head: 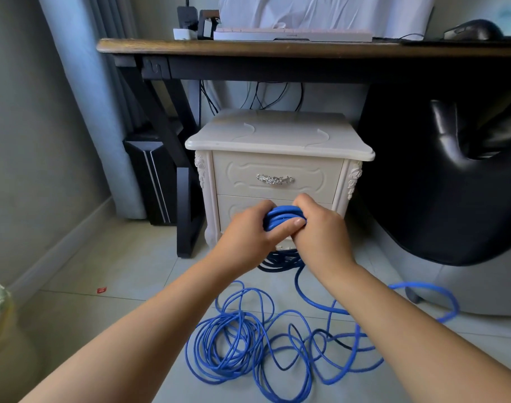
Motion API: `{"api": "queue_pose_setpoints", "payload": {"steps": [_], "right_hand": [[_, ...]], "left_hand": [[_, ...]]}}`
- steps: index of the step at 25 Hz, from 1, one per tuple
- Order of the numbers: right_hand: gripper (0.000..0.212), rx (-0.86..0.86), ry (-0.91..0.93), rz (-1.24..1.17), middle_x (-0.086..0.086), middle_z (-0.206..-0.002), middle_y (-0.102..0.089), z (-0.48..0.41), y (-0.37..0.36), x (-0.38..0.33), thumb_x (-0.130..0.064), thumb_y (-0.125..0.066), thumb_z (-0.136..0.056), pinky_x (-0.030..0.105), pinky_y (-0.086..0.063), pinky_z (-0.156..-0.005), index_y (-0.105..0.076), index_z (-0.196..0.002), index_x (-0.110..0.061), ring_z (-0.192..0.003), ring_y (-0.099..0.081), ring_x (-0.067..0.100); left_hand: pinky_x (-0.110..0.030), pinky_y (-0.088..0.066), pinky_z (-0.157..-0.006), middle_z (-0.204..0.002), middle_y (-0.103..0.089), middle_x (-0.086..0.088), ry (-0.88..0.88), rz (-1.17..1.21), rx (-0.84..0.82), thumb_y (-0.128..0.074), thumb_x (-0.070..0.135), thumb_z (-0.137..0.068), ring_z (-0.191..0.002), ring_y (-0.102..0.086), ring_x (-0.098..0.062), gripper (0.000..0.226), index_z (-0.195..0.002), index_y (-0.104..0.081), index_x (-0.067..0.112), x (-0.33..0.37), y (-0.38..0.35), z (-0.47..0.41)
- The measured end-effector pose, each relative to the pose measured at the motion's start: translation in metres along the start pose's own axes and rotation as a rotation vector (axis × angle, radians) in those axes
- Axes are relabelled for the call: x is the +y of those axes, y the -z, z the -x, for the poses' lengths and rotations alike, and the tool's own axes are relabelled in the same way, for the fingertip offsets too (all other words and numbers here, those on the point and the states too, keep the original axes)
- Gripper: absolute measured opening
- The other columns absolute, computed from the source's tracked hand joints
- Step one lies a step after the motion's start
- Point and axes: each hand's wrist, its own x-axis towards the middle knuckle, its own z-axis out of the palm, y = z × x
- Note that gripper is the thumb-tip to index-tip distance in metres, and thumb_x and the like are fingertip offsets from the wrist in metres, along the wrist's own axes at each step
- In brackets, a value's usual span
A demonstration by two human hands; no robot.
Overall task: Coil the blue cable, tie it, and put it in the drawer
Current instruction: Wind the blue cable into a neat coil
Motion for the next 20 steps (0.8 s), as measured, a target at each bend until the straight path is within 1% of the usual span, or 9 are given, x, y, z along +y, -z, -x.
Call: {"api": "queue_pose_setpoints", "payload": {"steps": [2, 4, 6, 8, 10, 13, 15, 17, 20], "right_hand": [[0.012, 0.004, 0.014, -0.026, 0.0, -0.063, -0.05, -0.002, 0.0, -0.002, -0.012, -0.062, -0.082, 0.035, -0.033, -0.056, -0.051, -0.081, -0.013, -0.064, -0.046, 0.028], [0.015, -0.028, -0.125, -0.239, -0.005, -0.063, -0.055, -0.008, 0.002, -0.001, -0.017, -0.068, -0.081, 0.028, -0.04, -0.059, -0.053, -0.079, -0.02, -0.062, -0.052, 0.016], [0.013, -0.14, -0.292, -0.561, -0.005, -0.068, -0.063, -0.012, 0.004, 0.004, -0.016, -0.072, -0.08, 0.03, -0.052, -0.071, -0.06, -0.082, -0.02, -0.069, -0.064, 0.016], [0.015, -0.294, -0.408, -0.805, -0.004, -0.073, -0.064, -0.01, 0.004, 0.011, -0.014, -0.074, -0.081, 0.043, -0.055, -0.081, -0.06, -0.082, -0.019, -0.079, -0.066, 0.022], [0.017, -0.367, -0.49, -0.966, -0.003, -0.075, -0.064, -0.006, 0.001, 0.011, -0.012, -0.072, -0.083, 0.044, -0.055, -0.08, -0.056, -0.082, -0.018, -0.08, -0.065, 0.021], [0.012, -0.227, -0.559, -1.131, 0.005, -0.066, -0.063, -0.008, -0.001, 0.003, -0.006, -0.065, -0.086, 0.041, -0.054, -0.075, -0.055, -0.085, -0.014, -0.069, -0.066, 0.024], [0.01, -0.074, -0.605, -1.146, 0.004, -0.053, -0.054, -0.012, -0.001, 0.002, -0.006, -0.062, -0.088, 0.039, -0.052, -0.07, -0.056, -0.084, -0.013, -0.056, -0.06, 0.019], [0.01, 0.015, -0.603, -1.003, 0.002, -0.047, -0.043, -0.015, 0.003, 0.005, -0.011, -0.064, -0.088, 0.039, -0.055, -0.064, -0.057, -0.083, -0.014, -0.044, -0.05, 0.014], [0.011, -0.041, -0.489, -0.696, -0.001, -0.05, -0.041, -0.017, 0.012, 0.006, -0.014, -0.067, -0.087, 0.039, -0.059, -0.058, -0.06, -0.079, -0.017, -0.04, -0.043, 0.012]], "left_hand": [[-0.042, -0.051, -0.069, -0.078, -0.067, -0.013, -0.063, -0.051, 0.049, -0.064, 0.048, -0.088, -0.074, -0.067, -0.028, 0.04, -0.092, -0.059, 0.009, -0.002, -0.001, -0.003], [-0.033, -0.05, -0.057, -0.073, -0.064, -0.011, -0.098, 0.025, 0.101, -0.063, 0.04, -0.091, -0.067, -0.065, -0.028, 0.037, -0.091, -0.057, 0.004, -0.002, 0.002, -0.004], [-0.027, -0.05, -0.052, -0.059, -0.055, 0.004, -0.046, 0.235, 0.179, -0.061, 0.033, -0.094, -0.05, -0.056, -0.017, 0.031, -0.089, -0.056, 0.003, -0.004, 0.003, -0.006], [-0.038, -0.052, -0.056, -0.05, -0.041, 0.011, 0.049, 0.51, 0.264, -0.057, 0.033, -0.097, -0.042, -0.042, -0.007, 0.028, -0.084, -0.056, 0.008, -0.009, 0.003, -0.013], [-0.031, -0.038, -0.053, -0.048, -0.033, 0.013, 0.145, 0.736, 0.305, -0.055, 0.036, -0.098, -0.043, -0.031, -0.007, 0.031, -0.075, -0.051, 0.017, -0.011, 0.001, -0.016], [-0.031, -0.031, -0.062, -0.047, -0.037, 0.01, 0.296, 0.891, 0.275, -0.054, 0.053, -0.094, -0.051, -0.037, -0.013, 0.041, -0.071, -0.047, 0.02, -0.009, -0.009, -0.015], [-0.037, -0.039, -0.073, -0.054, -0.051, 0.005, 0.343, 0.851, 0.205, -0.056, 0.06, -0.09, -0.064, -0.051, -0.018, 0.045, -0.073, -0.052, 0.019, -0.009, -0.014, -0.014], [-0.033, -0.048, -0.077, -0.067, -0.061, 0.0, 0.332, 0.853, 0.06, -0.058, 0.052, -0.092, -0.073, -0.059, -0.018, 0.038, -0.08, -0.058, 0.015, -0.008, -0.011, -0.012], [-0.033, -0.055, -0.073, -0.079, -0.063, -0.005, 0.289, 1.002, -0.146, -0.064, 0.03, -0.089, -0.07, -0.063, -0.018, 0.022, -0.097, -0.062, 0.009, -0.007, 0.003, -0.007]]}}
